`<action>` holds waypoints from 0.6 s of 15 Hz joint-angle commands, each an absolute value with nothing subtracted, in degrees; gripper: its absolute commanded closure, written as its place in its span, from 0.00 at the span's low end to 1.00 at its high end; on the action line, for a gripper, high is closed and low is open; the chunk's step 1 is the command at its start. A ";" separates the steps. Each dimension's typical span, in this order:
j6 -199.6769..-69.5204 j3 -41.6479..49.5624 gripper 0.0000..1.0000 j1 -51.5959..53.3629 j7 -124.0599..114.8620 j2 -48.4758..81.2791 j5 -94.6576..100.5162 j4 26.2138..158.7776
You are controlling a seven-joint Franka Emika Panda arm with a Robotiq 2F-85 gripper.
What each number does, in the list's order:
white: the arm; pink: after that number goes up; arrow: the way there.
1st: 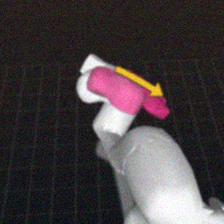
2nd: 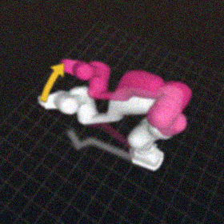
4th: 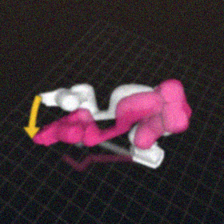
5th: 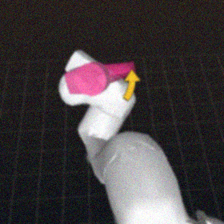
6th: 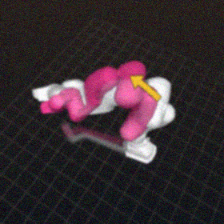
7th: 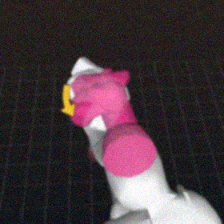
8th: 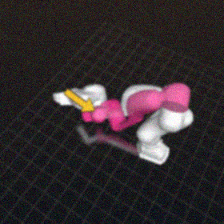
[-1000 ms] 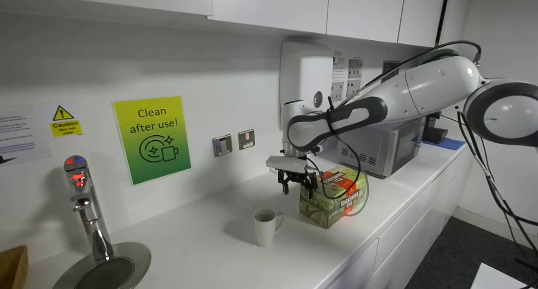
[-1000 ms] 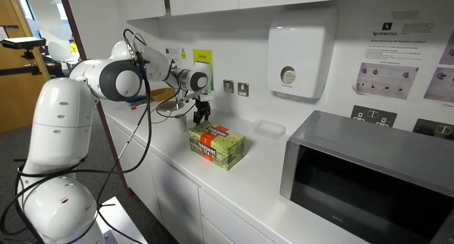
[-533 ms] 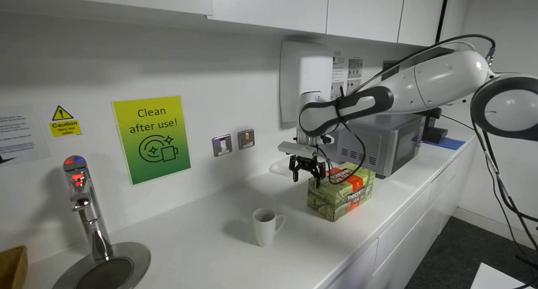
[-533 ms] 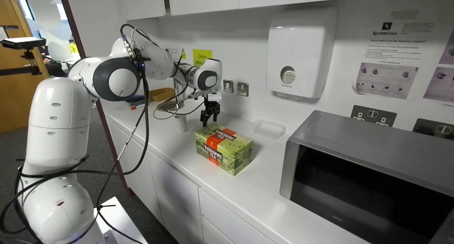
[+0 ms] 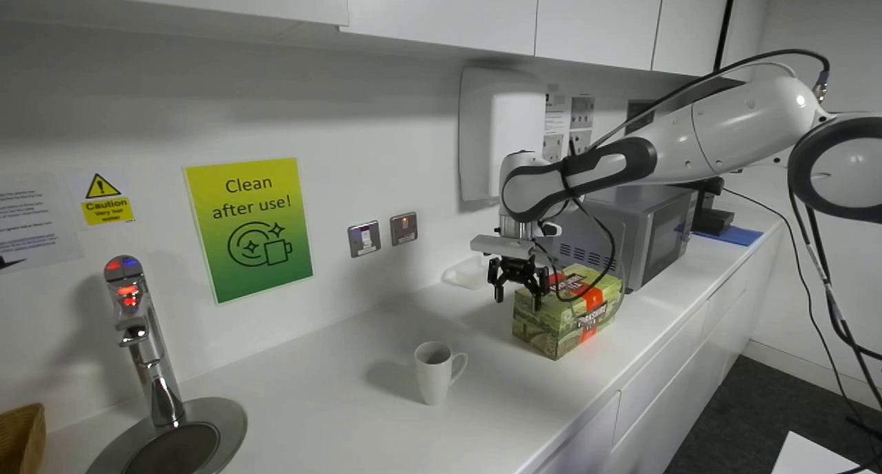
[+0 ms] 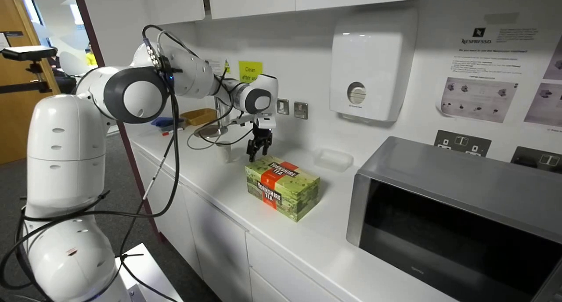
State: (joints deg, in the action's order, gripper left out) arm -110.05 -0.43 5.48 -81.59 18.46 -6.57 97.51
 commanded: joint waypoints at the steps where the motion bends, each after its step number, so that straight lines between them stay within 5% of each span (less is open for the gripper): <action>1: -107.28 -0.61 0.00 5.93 -78.47 15.40 -5.54 101.13; 9: -107.62 2.45 0.00 3.66 -78.51 11.34 -5.36 106.65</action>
State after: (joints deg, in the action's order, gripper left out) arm -107.10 1.34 5.34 -79.31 16.30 -5.81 101.74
